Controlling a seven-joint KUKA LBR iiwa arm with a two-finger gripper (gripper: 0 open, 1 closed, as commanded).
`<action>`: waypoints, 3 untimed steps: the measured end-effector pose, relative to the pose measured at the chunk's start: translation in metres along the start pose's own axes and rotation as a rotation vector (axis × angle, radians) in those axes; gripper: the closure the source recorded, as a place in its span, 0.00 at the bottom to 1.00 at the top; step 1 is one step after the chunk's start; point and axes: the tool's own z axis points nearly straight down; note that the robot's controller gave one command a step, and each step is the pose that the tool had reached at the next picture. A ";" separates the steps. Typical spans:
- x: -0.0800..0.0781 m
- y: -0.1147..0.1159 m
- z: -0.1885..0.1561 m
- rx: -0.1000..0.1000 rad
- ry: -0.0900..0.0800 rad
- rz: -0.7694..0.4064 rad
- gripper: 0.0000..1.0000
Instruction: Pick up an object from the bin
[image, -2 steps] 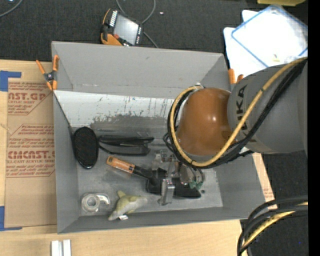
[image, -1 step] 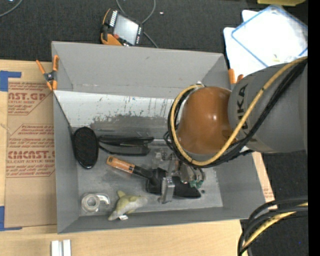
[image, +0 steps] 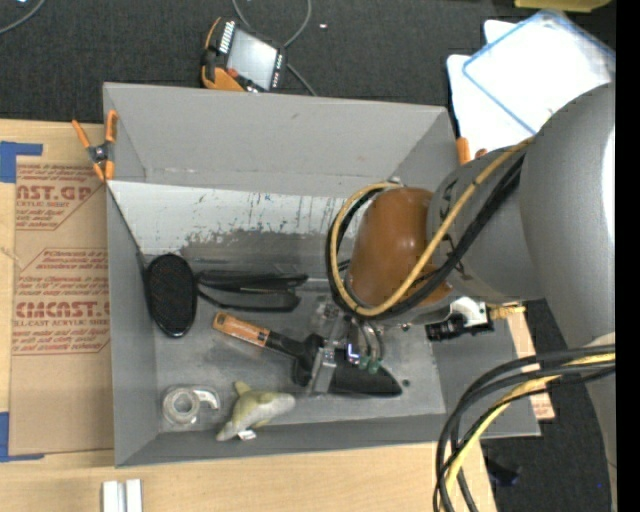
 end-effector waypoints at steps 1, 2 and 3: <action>0.009 -0.002 0.021 -0.001 -0.002 0.092 0.00; -0.005 -0.002 0.015 0.001 0.000 0.040 0.00; 0.008 -0.001 0.021 -0.002 -0.002 0.087 0.00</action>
Offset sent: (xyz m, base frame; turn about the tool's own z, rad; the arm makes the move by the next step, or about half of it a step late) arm 0.0046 -0.0036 -0.0145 0.0412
